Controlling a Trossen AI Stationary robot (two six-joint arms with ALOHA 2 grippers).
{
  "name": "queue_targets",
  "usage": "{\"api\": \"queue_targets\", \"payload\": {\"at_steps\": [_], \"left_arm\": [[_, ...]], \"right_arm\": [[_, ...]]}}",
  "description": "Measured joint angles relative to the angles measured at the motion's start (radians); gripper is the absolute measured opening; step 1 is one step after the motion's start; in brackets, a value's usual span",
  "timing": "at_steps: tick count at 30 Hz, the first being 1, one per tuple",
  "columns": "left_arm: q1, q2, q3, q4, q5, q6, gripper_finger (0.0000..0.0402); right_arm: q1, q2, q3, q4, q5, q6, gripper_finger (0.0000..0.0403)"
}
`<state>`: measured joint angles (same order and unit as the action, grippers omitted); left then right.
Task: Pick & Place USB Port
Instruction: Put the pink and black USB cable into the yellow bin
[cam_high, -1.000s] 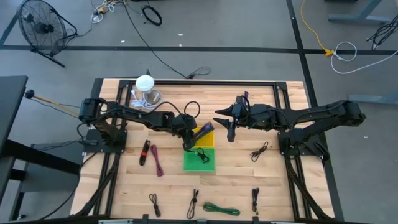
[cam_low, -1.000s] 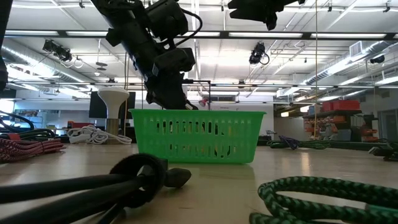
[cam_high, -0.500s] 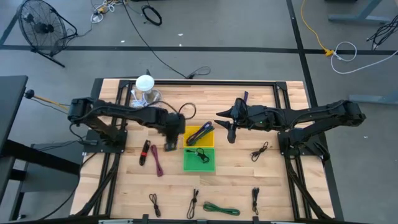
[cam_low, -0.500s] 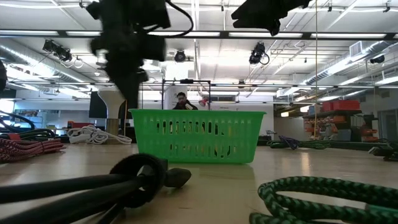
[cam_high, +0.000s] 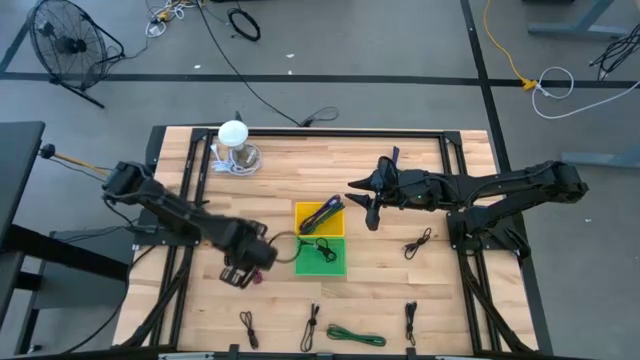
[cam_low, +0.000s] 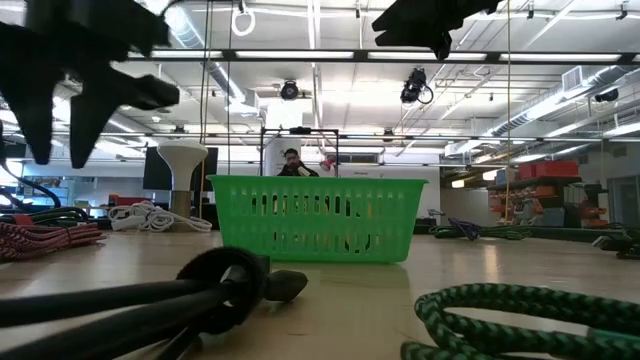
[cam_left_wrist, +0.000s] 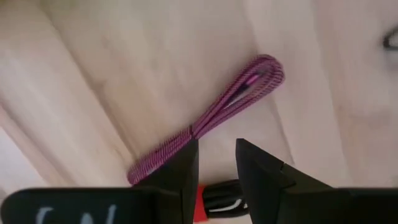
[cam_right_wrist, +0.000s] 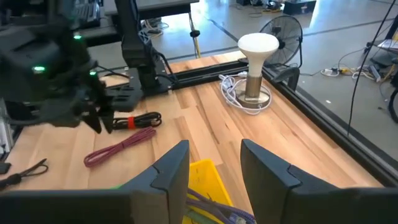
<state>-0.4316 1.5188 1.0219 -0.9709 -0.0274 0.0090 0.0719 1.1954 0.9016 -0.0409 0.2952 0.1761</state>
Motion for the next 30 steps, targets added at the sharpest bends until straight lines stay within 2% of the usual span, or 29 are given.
{"api": "queue_targets", "payload": {"at_steps": [5,11,17,30], "left_arm": [[-0.064,0.0,0.0,0.009,-0.043,0.022,0.0112],[-0.079,0.014,0.0,0.064,-0.048,0.041,0.0113],[-0.078,0.099,0.0,0.061,-0.063,0.183,0.0113],[-0.075,0.248,0.0,0.027,-0.122,0.245,0.0113]], "right_arm": [[0.001,0.0,0.0,0.0,0.0,0.0,0.0146],[0.001,0.0,0.0,0.001,0.0,0.0,0.0146],[0.004,0.0,0.0,0.001,-0.012,0.0,0.0146],[0.011,0.0,0.0,0.0,-0.033,-0.004,0.0146]]}}
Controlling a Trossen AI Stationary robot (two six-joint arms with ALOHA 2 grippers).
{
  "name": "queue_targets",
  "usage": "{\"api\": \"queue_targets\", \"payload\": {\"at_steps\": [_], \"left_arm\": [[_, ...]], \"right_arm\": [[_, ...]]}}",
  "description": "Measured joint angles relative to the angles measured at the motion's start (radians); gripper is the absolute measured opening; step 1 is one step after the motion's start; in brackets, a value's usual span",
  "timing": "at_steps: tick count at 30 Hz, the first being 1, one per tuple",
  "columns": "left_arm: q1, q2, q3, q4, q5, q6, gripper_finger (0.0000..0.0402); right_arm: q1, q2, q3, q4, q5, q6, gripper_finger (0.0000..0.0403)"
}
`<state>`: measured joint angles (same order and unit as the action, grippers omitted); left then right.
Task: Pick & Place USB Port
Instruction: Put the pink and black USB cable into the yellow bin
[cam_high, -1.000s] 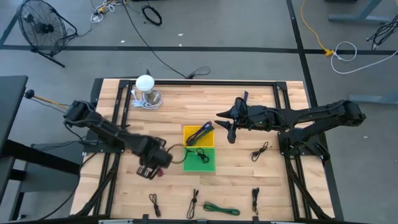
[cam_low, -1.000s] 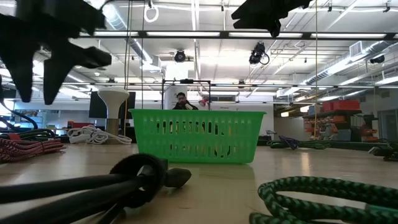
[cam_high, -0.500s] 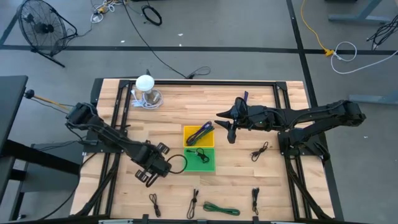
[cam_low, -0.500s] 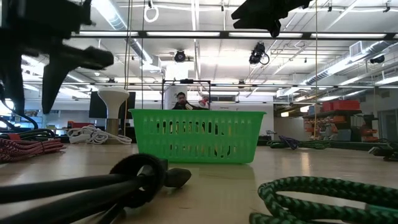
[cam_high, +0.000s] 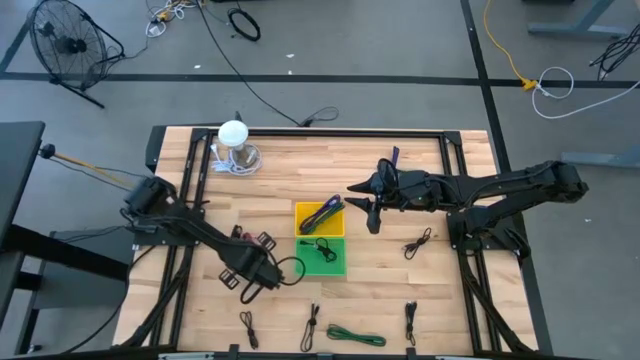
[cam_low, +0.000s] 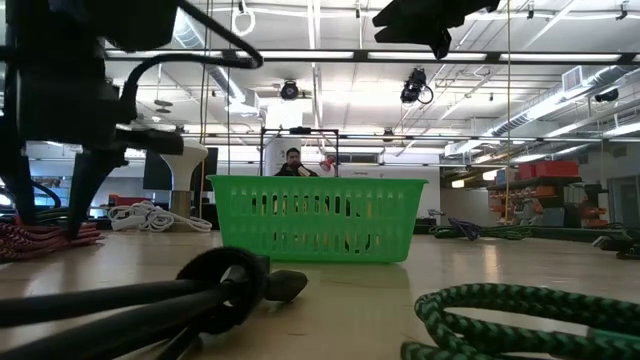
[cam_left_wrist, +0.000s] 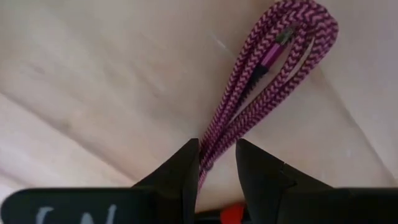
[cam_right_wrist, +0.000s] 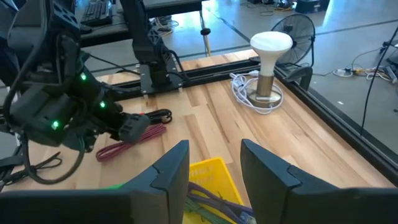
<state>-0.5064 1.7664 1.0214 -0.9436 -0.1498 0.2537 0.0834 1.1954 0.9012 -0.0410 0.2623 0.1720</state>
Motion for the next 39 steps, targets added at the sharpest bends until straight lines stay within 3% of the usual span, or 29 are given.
{"api": "queue_targets", "payload": {"at_steps": [8,13,15,20,26,30,34,39], "left_arm": [[0.001,0.062,0.005,0.003,-0.017,0.02,0.0104],[0.009,0.054,0.003,0.012,-0.024,0.023,0.0027],[0.018,0.047,0.002,0.018,-0.028,0.021,0.0025],[0.029,0.022,-0.002,0.055,-0.165,0.012,0.0025],[0.044,-0.071,0.017,0.048,-0.282,-0.062,0.0025],[0.06,-0.185,0.045,0.063,-0.426,-0.172,0.0025],[0.067,-0.336,0.054,0.184,-0.568,-0.268,0.0025],[0.068,-0.494,0.054,0.392,-0.629,-0.245,0.0025]], "right_arm": [[0.0,0.0,0.0,-0.001,-0.013,0.003,0.0146],[0.0,0.0,0.0,-0.001,-0.017,0.003,0.0146],[0.0,0.0,0.0,-0.001,-0.017,0.003,0.0146],[0.0,0.0,0.0,-0.001,-0.017,0.003,0.0146],[0.0,0.0,0.0,-0.002,-0.017,0.003,0.0146],[0.0,0.0,0.0,-0.002,-0.017,0.003,0.0146],[0.0,0.0,0.0,0.0,-0.017,0.003,0.0146],[0.0,0.0,-0.001,0.037,-0.019,0.003,0.0146]]}}
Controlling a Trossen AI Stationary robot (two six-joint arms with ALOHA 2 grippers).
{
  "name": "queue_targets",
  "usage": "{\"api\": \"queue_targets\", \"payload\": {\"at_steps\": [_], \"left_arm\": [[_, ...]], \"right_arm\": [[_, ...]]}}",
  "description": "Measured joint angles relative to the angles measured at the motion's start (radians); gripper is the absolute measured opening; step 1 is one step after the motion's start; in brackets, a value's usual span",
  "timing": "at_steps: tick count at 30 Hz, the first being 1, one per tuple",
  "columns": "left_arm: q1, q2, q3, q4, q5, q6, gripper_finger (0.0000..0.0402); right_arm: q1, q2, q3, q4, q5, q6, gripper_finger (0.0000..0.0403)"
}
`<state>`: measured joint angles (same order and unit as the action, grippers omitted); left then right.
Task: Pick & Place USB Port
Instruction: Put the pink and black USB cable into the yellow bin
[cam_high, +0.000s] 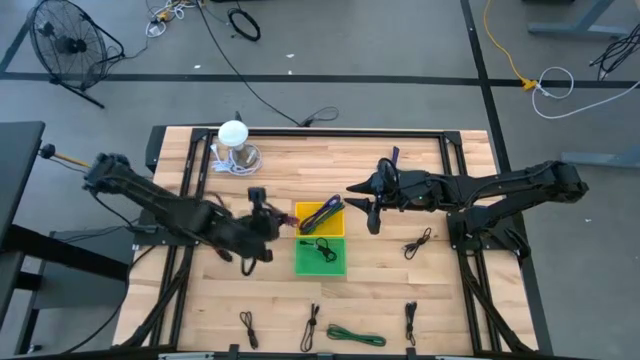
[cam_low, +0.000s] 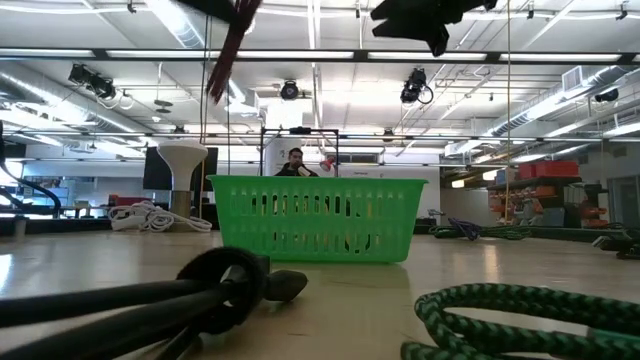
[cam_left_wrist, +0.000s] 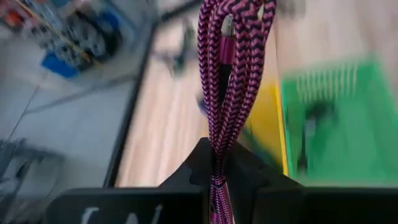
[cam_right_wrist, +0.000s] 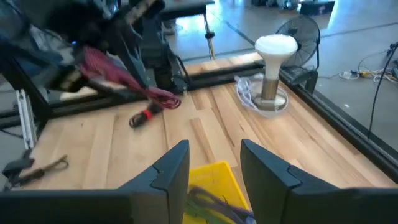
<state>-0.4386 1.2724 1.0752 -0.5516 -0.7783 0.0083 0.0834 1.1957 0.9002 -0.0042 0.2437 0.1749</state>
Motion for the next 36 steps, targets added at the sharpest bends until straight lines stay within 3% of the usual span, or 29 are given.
{"api": "queue_targets", "payload": {"at_steps": [5,10,21,36], "left_arm": [[0.012,-0.082,0.0,0.238,0.015,0.096,0.0025],[0.065,-0.096,0.0,0.46,0.157,0.191,0.0025],[0.208,-0.087,-0.024,0.507,0.358,0.132,0.0025],[0.28,0.043,-0.024,0.679,0.502,0.16,0.0025]], "right_arm": [[0.013,0.026,0.0,0.173,-0.049,-0.06,0.0146],[0.036,0.074,0.0,0.355,-0.08,-0.158,0.0146],[0.056,0.145,0.0,0.515,-0.077,-0.211,0.0146],[0.054,0.184,0.001,0.623,-0.076,-0.245,0.0146]]}}
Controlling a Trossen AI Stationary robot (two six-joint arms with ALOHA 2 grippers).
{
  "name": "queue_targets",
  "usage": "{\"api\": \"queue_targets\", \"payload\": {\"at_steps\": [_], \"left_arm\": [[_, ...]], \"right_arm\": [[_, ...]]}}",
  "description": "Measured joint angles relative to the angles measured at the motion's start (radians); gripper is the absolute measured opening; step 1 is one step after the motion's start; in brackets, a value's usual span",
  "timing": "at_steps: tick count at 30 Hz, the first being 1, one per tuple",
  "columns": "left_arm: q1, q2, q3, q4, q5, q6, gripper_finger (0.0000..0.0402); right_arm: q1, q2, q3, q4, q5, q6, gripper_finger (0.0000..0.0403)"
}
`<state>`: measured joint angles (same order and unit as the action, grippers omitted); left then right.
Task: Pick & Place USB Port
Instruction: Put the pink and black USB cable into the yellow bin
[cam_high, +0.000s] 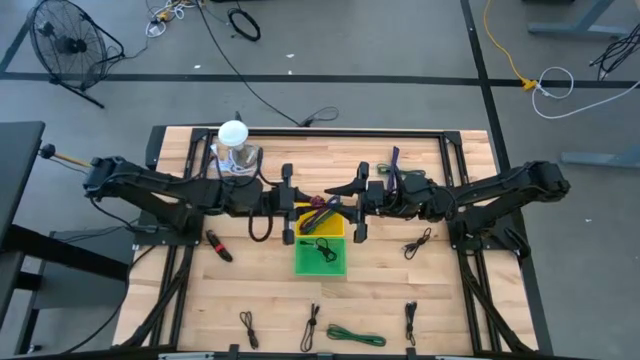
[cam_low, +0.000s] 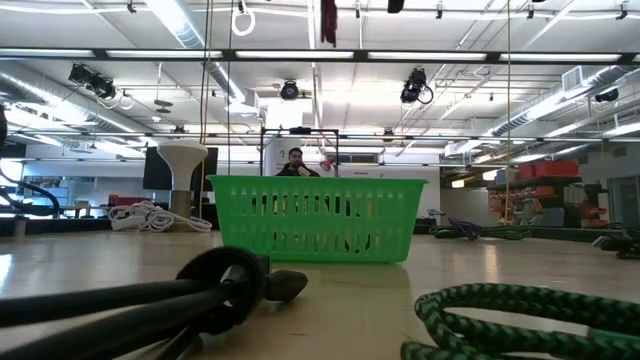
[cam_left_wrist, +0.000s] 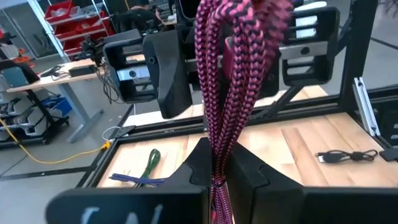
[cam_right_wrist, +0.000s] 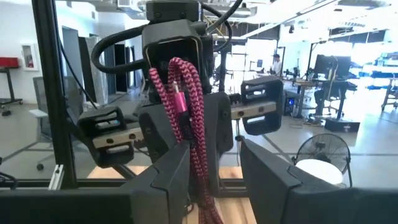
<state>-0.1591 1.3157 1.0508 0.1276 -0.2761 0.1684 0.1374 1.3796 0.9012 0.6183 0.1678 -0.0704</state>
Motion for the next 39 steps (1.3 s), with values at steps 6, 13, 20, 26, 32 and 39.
{"api": "queue_targets", "payload": {"at_steps": [6,13,20,26,32,39], "left_arm": [[0.029,0.007,0.0,0.019,0.047,0.001,0.0024],[0.053,0.004,0.0,0.036,0.114,-0.005,0.0024],[0.052,0.027,0.0,0.034,0.111,-0.007,0.0042],[0.049,0.026,0.0,0.024,0.113,-0.003,0.0088],[0.049,0.016,0.0,-0.05,0.11,0.001,0.0087],[0.048,-0.05,0.0,-0.239,-0.015,-0.001,0.0082]], "right_arm": [[-0.001,0.0,0.0,-0.001,0.001,-0.022,0.0146],[-0.001,0.0,0.0,-0.016,-0.003,-0.021,0.014],[0.0,0.0,0.0,-0.028,-0.005,-0.052,0.0016],[-0.001,0.0,0.0,-0.032,0.017,-0.04,0.0006],[0.0,0.0,0.0,-0.061,0.034,-0.036,0.0004],[-0.005,-0.017,0.0,-0.153,0.134,-0.042,0.0003]]}}
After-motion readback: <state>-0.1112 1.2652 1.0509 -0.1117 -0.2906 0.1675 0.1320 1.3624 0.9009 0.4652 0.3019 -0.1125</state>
